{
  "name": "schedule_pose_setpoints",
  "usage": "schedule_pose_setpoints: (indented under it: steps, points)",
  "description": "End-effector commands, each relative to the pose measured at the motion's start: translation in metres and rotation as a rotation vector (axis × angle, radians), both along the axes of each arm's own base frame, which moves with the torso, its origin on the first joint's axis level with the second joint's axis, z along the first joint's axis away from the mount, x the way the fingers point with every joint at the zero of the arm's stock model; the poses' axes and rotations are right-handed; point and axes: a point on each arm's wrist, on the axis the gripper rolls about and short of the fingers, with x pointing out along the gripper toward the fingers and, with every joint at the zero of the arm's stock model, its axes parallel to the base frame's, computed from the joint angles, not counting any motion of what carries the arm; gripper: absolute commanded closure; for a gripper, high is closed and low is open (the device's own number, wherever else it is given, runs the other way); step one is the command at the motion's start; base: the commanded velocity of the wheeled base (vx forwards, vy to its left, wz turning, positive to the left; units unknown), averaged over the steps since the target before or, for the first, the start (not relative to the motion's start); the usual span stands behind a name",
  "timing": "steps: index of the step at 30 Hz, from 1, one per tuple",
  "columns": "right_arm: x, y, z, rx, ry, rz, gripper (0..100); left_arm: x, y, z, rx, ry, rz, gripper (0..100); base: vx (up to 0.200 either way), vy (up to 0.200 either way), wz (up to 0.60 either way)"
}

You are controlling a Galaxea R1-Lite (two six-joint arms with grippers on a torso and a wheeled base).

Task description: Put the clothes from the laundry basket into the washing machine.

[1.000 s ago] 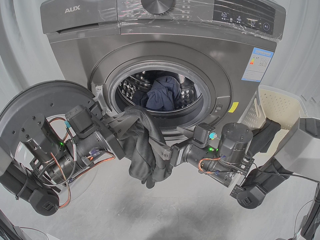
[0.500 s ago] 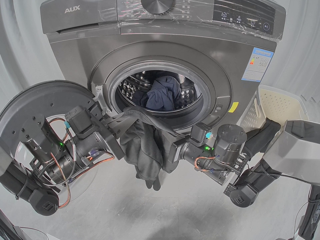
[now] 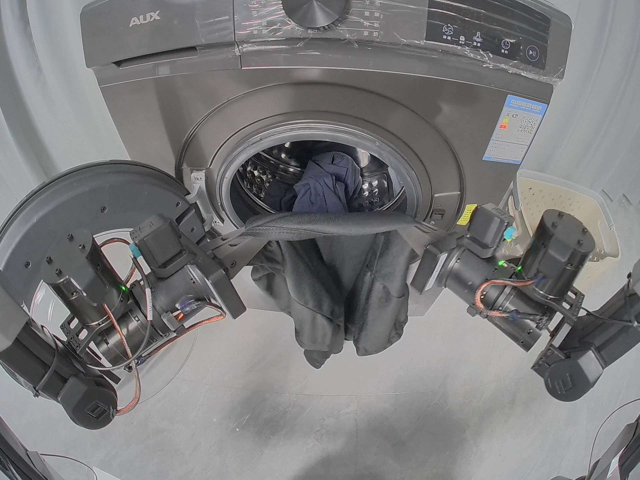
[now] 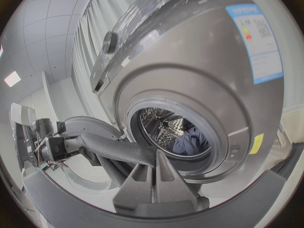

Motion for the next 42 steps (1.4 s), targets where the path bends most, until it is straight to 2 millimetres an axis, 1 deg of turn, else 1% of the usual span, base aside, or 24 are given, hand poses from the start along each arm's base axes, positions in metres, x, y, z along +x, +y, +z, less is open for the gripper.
schedule_pose_setpoints:
  steps: [1,6,8,11,16,19,24,30,31,36,42]
  points:
    - [-0.013,-0.017,0.020,0.038,-0.048,-0.018,100,0.002,0.001,0.001,-0.005,-0.006,0.014,100,0.000,0.000,0.00]
    - [-0.017,-0.019,0.023,0.042,-0.059,-0.006,100,0.006,0.003,0.001,-0.007,-0.007,0.042,100,0.000,0.000,0.00]
    - [-0.024,-0.021,0.029,0.050,-0.072,0.009,100,0.009,0.002,0.000,-0.005,-0.006,0.052,100,0.000,0.000,0.00]
    - [-0.028,-0.024,0.025,0.033,-0.060,0.034,100,0.014,0.005,0.004,-0.018,-0.022,0.101,100,0.000,0.000,0.00]
    - [-0.027,-0.028,0.020,0.023,-0.050,0.033,100,0.019,0.008,0.012,-0.040,-0.051,0.142,100,0.000,0.000,0.00]
    - [-0.024,-0.029,0.023,0.032,-0.062,0.024,100,0.023,0.011,0.016,-0.046,-0.070,0.181,100,0.000,0.000,0.00]
    - [-0.023,-0.028,0.030,0.050,-0.089,0.020,100,0.022,0.011,0.020,-0.046,-0.086,0.183,100,0.000,0.000,0.00]
    - [-0.023,-0.029,0.031,0.050,-0.091,0.020,100,0.021,0.011,0.024,-0.055,-0.100,0.185,100,0.000,0.000,0.00]
    - [-0.023,-0.029,0.031,0.051,-0.092,0.018,100,0.019,0.012,0.029,-0.062,-0.118,0.183,100,0.000,0.000,0.00]
    - [-0.023,-0.029,0.031,0.050,-0.093,0.018,100,0.016,0.011,0.033,-0.068,-0.129,0.178,100,0.000,0.000,0.00]
    - [-0.023,-0.028,0.031,0.047,-0.089,0.017,100,0.014,0.007,0.031,-0.063,-0.119,0.162,100,0.000,0.000,0.00]
